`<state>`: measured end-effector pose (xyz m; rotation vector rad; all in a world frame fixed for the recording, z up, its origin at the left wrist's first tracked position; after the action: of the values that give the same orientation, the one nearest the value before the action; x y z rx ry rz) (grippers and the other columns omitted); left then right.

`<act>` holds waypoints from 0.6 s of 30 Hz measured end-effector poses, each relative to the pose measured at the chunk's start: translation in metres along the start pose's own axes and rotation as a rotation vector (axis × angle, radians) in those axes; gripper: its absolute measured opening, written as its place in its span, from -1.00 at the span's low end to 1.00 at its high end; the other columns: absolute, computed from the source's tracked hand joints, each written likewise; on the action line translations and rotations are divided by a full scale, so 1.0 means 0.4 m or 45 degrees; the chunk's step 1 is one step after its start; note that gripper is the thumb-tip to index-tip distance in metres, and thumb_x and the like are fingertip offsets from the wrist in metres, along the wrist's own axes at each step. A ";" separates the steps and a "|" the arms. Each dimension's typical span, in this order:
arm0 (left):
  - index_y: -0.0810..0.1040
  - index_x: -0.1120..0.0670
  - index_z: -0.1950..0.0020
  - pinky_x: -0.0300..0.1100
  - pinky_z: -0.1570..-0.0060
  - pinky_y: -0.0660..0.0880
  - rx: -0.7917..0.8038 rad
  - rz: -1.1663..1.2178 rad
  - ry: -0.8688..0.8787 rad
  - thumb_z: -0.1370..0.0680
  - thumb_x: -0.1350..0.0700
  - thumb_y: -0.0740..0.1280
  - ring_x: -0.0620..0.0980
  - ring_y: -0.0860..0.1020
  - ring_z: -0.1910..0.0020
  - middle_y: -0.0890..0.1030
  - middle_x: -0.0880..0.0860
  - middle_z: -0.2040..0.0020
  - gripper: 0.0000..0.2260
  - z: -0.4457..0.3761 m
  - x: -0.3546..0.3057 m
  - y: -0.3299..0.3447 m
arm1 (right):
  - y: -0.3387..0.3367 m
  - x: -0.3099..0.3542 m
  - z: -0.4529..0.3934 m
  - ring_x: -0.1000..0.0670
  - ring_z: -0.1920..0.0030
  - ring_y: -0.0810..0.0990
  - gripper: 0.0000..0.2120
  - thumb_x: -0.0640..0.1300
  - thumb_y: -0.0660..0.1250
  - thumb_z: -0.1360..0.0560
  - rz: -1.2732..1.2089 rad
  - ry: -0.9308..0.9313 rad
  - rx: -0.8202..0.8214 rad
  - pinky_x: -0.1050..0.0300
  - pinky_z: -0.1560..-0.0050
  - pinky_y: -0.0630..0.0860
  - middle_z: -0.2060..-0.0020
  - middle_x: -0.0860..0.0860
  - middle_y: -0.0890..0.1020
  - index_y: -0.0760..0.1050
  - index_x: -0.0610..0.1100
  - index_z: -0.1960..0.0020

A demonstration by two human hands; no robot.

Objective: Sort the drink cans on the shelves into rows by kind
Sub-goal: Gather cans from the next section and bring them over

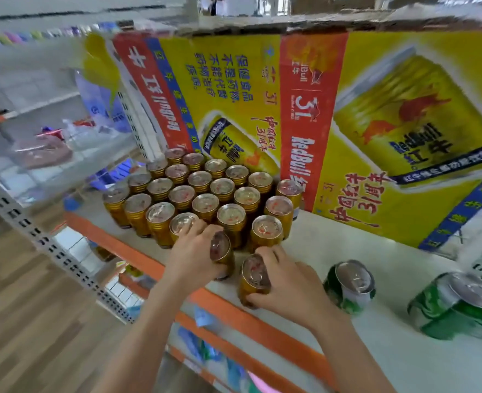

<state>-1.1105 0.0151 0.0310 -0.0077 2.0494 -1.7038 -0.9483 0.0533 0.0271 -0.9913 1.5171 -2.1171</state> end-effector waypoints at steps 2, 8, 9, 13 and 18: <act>0.35 -0.01 -0.40 -0.13 -0.28 0.28 0.061 -0.032 0.060 -0.28 -0.05 0.50 0.04 0.28 -0.29 0.38 -0.01 -0.24 -0.28 -0.019 0.010 0.011 | 0.012 0.016 -0.028 -0.13 -0.14 0.48 -0.31 0.18 0.33 -0.39 0.008 0.045 -0.014 0.00 -0.11 0.44 -0.28 0.02 0.18 0.10 0.04 -0.40; 0.34 -0.02 -0.41 -0.13 -0.26 0.27 0.080 -0.036 0.225 -0.32 -0.14 0.47 -0.01 0.29 -0.28 0.39 -0.04 -0.26 -0.30 -0.061 0.042 0.020 | 0.026 0.028 -0.073 -0.15 -0.17 0.49 -0.27 0.18 0.30 -0.44 -0.003 0.204 -0.110 0.00 -0.11 0.47 -0.36 -0.02 0.05 0.02 0.06 -0.48; 0.35 -0.03 -0.40 -0.10 -0.26 0.27 0.059 -0.064 0.254 -0.32 -0.18 0.46 0.00 0.30 -0.28 0.40 -0.04 -0.25 -0.30 -0.062 0.044 0.019 | 0.028 0.029 -0.074 -0.15 -0.18 0.49 -0.27 0.18 0.29 -0.44 -0.008 0.223 -0.126 0.00 -0.12 0.47 -0.37 -0.03 0.04 0.01 0.07 -0.48; 0.43 0.03 -0.35 0.01 -0.23 0.33 0.001 -0.068 0.414 -0.30 -0.28 0.42 0.08 0.32 -0.27 0.48 0.00 -0.19 -0.29 -0.059 0.061 0.011 | 0.035 0.033 -0.064 -0.13 -0.20 0.48 -0.29 0.15 0.28 -0.47 -0.044 0.292 -0.185 -0.01 -0.20 0.46 -0.35 -0.02 0.01 -0.01 0.08 -0.49; 0.33 0.02 -0.42 0.03 -0.34 0.25 0.361 0.011 0.508 -0.31 -0.25 0.26 -0.01 0.18 -0.34 0.40 -0.05 -0.31 -0.27 -0.092 0.085 0.004 | 0.040 0.030 -0.073 -0.16 -0.23 0.46 -0.27 0.14 0.31 -0.46 -0.053 0.315 -0.179 -0.06 -0.20 0.46 -0.36 -0.02 0.03 0.01 0.09 -0.49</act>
<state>-1.1535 0.0393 0.0221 0.4666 2.0414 -2.1096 -0.9791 0.0596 0.0113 -0.8363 1.7987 -2.2568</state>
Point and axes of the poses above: each hand's wrist, its own z-axis away from the middle knuckle, its own y-axis out of the palm, x = y × z, the point moved 6 cm from there along -z, towards the middle knuckle
